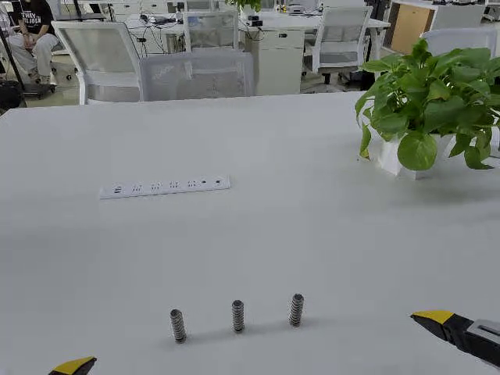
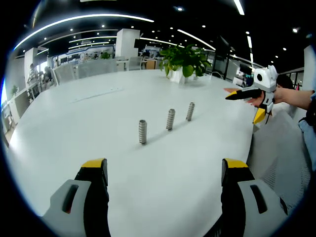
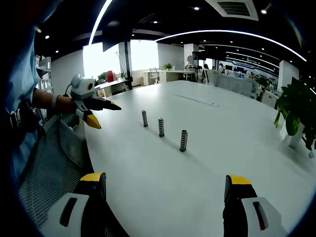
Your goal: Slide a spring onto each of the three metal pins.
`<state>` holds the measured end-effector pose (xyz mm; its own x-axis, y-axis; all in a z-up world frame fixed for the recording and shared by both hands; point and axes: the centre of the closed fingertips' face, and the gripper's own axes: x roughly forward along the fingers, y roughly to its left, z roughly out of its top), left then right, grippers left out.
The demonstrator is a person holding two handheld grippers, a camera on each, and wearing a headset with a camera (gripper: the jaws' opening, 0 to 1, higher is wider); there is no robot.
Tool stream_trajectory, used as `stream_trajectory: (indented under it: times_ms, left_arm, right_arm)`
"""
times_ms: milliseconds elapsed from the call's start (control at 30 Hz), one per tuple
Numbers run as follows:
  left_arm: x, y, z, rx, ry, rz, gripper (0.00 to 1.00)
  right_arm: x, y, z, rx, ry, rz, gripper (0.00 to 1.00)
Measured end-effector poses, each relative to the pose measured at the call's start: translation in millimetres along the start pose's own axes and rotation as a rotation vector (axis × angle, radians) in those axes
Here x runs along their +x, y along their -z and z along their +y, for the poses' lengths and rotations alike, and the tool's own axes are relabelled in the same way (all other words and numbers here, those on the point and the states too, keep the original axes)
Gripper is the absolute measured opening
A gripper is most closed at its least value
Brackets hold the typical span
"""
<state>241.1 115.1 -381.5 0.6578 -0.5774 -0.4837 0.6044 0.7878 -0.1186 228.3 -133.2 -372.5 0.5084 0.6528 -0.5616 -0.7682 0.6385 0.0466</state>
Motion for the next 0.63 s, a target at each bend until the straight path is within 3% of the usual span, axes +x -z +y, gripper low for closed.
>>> stream_trajectory:
  times_ms: [633]
  left_arm:
    - [-3.6,-2.3,2.7,0.002,-0.003,-0.006,0.95]
  right_arm:
    - [13.9,-5.7,9.4,-0.02,-0.032,0.009,1.0]
